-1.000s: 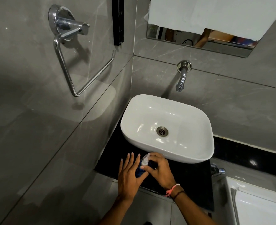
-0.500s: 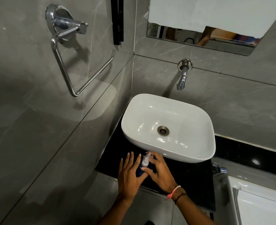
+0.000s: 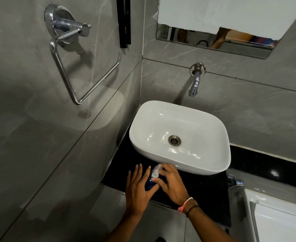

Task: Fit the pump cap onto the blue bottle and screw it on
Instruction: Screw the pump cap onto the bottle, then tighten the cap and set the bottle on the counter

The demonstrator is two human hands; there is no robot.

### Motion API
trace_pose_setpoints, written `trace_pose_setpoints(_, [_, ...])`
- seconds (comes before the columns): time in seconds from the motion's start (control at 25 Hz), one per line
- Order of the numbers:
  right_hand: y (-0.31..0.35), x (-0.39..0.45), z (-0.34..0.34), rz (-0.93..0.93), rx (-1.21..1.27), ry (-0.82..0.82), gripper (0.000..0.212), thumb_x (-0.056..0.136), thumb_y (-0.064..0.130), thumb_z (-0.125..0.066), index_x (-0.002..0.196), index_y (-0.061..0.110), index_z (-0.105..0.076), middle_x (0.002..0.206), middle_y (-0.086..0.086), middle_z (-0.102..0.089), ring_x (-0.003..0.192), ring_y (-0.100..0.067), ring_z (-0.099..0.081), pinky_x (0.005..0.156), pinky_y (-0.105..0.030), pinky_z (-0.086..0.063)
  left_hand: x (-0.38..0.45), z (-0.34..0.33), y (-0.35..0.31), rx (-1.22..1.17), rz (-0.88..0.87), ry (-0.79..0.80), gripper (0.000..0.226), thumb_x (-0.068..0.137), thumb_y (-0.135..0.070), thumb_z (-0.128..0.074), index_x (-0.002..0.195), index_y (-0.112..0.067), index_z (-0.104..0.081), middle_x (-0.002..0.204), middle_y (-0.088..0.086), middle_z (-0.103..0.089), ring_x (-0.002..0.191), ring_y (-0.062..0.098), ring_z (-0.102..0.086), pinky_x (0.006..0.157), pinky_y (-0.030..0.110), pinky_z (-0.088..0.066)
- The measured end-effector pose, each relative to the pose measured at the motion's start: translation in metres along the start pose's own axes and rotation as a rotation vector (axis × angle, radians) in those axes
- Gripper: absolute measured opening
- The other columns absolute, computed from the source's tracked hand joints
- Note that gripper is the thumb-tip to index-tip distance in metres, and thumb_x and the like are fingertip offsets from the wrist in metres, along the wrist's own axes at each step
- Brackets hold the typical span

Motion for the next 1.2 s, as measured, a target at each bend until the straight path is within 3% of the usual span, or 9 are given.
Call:
trace_pose_setpoints(0.12, [0.008, -0.002, 0.003, 0.024, -0.169, -0.103, 0.028, 0.091, 0.044, -0.073, 0.102, 0.018, -0.079, 0.105, 0.003, -0.073, 0.101, -0.020, -0.060, 0.087, -0.038, -0.054, 0.001, 0.002, -0.001, 0.010, -0.015, 0.006, 0.068, 0.078, -0.054, -0.071, 0.137, -0.023, -0.057, 0.145, 0.012, -0.055, 0.140, 0.028, -0.043, 0.116, 0.056, -0.034])
trace_pose_setpoints(0.2, [0.009, -0.003, 0.005, -0.003, -0.151, -0.136, 0.031, 0.086, 0.047, -0.076, 0.101, 0.020, -0.078, 0.107, 0.004, -0.073, 0.102, -0.018, -0.060, 0.089, -0.039, -0.054, 0.001, 0.004, -0.002, 0.026, -0.027, 0.015, 0.067, 0.076, -0.051, -0.075, 0.134, -0.022, -0.059, 0.143, 0.013, -0.057, 0.138, 0.031, -0.046, 0.113, 0.058, -0.037])
trace_pose_setpoints(0.4, [-0.001, -0.002, 0.019, -0.101, 0.208, 0.034, 0.087, 0.078, 0.051, -0.084, 0.150, 0.025, -0.043, 0.148, 0.011, -0.051, 0.137, -0.002, -0.046, 0.116, -0.024, -0.040, -0.001, 0.010, -0.005, 0.017, -0.009, 0.000, 0.066, 0.078, -0.057, -0.069, 0.133, -0.021, -0.060, 0.142, 0.015, -0.057, 0.136, 0.031, -0.048, 0.113, 0.056, -0.038])
trace_pose_setpoints(0.48, [0.008, 0.003, 0.032, 0.008, 0.075, 0.099, 0.076, 0.087, 0.044, -0.078, 0.152, 0.031, -0.041, 0.151, 0.013, -0.050, 0.140, -0.003, -0.043, 0.118, -0.027, -0.039, -0.002, 0.013, -0.006, -0.006, 0.003, -0.015, 0.072, 0.079, -0.069, -0.058, 0.132, -0.021, -0.061, 0.140, 0.016, -0.058, 0.135, 0.031, -0.050, 0.112, 0.056, -0.039])
trace_pose_setpoints(0.64, [0.034, 0.019, 0.040, 0.236, -0.243, 0.264, 0.035, 0.100, 0.030, -0.062, 0.135, 0.025, -0.064, 0.139, 0.003, -0.067, 0.129, -0.016, -0.057, 0.106, -0.035, -0.048, -0.002, 0.015, -0.009, -0.015, 0.012, -0.023, 0.077, 0.076, -0.075, -0.054, 0.130, -0.020, -0.063, 0.138, 0.017, -0.060, 0.134, 0.032, -0.050, 0.111, 0.056, -0.040])
trace_pose_setpoints(0.8, [0.043, 0.022, 0.039, 0.137, -0.372, 0.229, 0.040, 0.099, 0.044, -0.058, 0.134, 0.025, -0.062, 0.119, -0.003, -0.076, 0.106, -0.027, -0.070, 0.087, -0.040, -0.056, -0.002, 0.016, -0.009, -0.021, 0.032, -0.016, 0.078, 0.075, -0.075, -0.052, 0.130, -0.020, -0.063, 0.137, 0.017, -0.061, 0.133, 0.032, -0.052, 0.111, 0.057, -0.041])
trace_pose_setpoints(0.92, [0.043, 0.014, 0.033, 0.066, -0.245, 0.321, 0.027, 0.096, 0.042, -0.061, 0.117, 0.026, -0.066, 0.095, -0.001, -0.077, 0.087, -0.023, -0.070, 0.077, -0.043, -0.059, -0.002, 0.013, -0.006, 0.013, 0.018, 0.007, 0.072, 0.076, -0.068, -0.062, 0.131, -0.022, -0.062, 0.138, 0.013, -0.061, 0.134, 0.030, -0.051, 0.113, 0.054, -0.038])
trace_pose_setpoints(1.04, [0.040, 0.018, 0.035, 0.044, -0.106, 0.488, 0.008, 0.094, 0.021, -0.068, 0.100, 0.021, -0.065, 0.092, -0.002, -0.075, 0.084, -0.019, -0.069, 0.079, -0.044, -0.059, -0.003, 0.012, -0.005, -0.007, 0.023, 0.003, 0.073, 0.076, -0.069, -0.063, 0.132, -0.023, -0.061, 0.139, 0.014, -0.060, 0.135, 0.030, -0.050, 0.114, 0.054, -0.037])
trace_pose_setpoints(1.2, [0.039, 0.023, 0.037, 0.020, -0.093, 0.453, 0.015, 0.087, 0.026, -0.078, 0.090, 0.014, -0.070, 0.084, -0.006, -0.075, 0.078, -0.021, -0.069, 0.077, -0.043, -0.058, -0.002, 0.012, -0.006, -0.005, 0.029, -0.002, 0.079, 0.076, -0.079, -0.051, 0.131, -0.024, -0.061, 0.137, 0.014, -0.062, 0.133, 0.029, -0.052, 0.113, 0.053, -0.039])
Point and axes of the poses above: each hand's wrist, its own x-axis towards the middle knuckle, its own z-axis out of the back of the hand, y = z × x, the point moved 7 cm from there along x, towards the middle knuckle
